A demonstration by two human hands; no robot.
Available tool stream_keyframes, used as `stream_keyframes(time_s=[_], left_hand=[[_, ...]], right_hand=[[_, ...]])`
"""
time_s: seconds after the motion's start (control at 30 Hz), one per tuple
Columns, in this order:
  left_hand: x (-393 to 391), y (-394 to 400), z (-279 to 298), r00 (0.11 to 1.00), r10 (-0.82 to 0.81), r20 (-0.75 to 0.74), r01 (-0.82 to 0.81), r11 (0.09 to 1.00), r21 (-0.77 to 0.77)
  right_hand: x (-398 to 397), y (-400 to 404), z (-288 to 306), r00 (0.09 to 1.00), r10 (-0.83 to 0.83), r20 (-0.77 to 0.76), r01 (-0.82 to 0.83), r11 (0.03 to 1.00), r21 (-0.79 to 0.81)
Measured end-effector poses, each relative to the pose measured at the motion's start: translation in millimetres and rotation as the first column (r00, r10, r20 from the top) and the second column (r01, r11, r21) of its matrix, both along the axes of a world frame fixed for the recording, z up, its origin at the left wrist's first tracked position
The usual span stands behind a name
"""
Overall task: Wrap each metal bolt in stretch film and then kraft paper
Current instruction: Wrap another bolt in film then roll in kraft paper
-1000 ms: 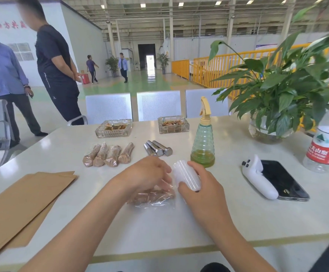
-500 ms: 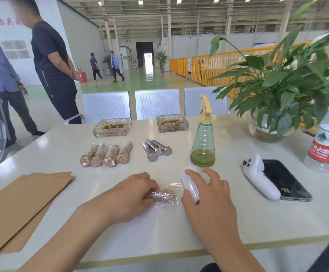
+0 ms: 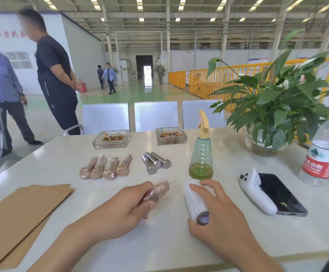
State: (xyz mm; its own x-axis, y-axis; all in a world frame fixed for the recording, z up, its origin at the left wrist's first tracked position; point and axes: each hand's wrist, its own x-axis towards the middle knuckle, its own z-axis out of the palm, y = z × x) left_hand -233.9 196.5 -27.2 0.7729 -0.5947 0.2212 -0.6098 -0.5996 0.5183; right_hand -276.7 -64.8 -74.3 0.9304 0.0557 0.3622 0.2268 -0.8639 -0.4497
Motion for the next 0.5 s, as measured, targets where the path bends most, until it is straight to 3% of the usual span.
stream_keyframes(time_s=[0.1,0.2,0.4,0.5], left_hand=[[-2,-6,9,0.998,0.028,-0.055,-0.042,0.965,-0.259],[5,-14,19,0.982,0.090,-0.165,-0.162,0.853,-0.496],[31,-21,-5,0.883,0.270,-0.384,-0.453,0.703,-0.549],[36,-17,-20,0.836,0.235,-0.495,-0.515,0.646,-0.563]], right_hand=[[-1,2,5,0.992,0.129,0.001,-0.121,0.929,0.350],[2,12,9,0.940,0.337,-0.045,-0.196,0.644,0.739],[10,38,17,0.838,0.546,-0.012,-0.106,0.184,0.977],[13,44,18,0.818,0.574,0.043,-0.036,-0.023,0.999]])
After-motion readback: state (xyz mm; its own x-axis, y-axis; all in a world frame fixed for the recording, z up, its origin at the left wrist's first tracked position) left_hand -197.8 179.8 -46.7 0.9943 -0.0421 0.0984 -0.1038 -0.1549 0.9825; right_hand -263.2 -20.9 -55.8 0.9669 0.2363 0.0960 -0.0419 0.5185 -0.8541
